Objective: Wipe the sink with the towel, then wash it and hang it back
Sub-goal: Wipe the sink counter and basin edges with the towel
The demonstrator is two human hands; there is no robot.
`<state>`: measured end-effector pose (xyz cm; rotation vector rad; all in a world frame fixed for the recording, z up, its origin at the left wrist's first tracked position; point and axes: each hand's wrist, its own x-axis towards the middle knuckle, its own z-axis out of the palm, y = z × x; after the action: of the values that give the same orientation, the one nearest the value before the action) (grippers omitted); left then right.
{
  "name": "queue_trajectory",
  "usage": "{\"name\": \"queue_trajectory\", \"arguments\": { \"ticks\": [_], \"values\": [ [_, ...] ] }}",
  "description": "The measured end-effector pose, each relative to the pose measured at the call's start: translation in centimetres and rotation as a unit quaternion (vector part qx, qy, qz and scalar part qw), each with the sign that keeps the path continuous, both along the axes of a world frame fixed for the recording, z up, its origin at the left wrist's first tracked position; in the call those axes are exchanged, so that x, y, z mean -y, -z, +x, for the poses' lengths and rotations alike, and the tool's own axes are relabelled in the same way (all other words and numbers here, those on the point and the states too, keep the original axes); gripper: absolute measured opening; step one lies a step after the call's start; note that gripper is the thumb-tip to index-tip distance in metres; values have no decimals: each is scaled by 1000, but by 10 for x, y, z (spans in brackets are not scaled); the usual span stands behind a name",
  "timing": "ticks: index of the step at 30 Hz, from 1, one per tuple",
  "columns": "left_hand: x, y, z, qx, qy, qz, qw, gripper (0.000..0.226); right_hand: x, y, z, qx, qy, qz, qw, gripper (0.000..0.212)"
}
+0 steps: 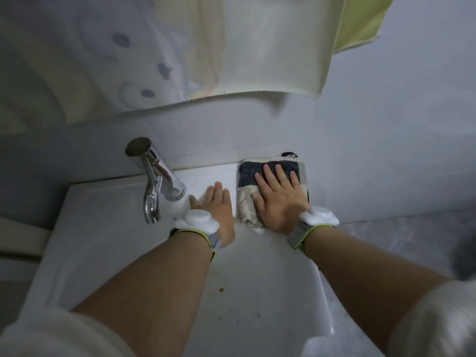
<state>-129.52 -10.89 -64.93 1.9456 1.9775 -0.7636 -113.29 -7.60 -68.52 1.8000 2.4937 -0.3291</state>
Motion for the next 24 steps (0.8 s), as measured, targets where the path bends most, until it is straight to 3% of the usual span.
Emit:
{"name": "queue_trajectory", "arguments": {
  "ticks": [7, 14, 24],
  "values": [
    [53, -6, 5, 80, 14, 13, 997, 92, 53, 5, 7, -25, 18, 33, 999, 65],
    [84, -9, 15, 93, 10, 0, 996, 92, 133, 5, 19, -6, 13, 54, 998, 58],
    [119, -7, 15, 100, 10, -24, 995, 91, 133, 1, 22, 14, 12, 3, 1000, 64]
  ]
}}
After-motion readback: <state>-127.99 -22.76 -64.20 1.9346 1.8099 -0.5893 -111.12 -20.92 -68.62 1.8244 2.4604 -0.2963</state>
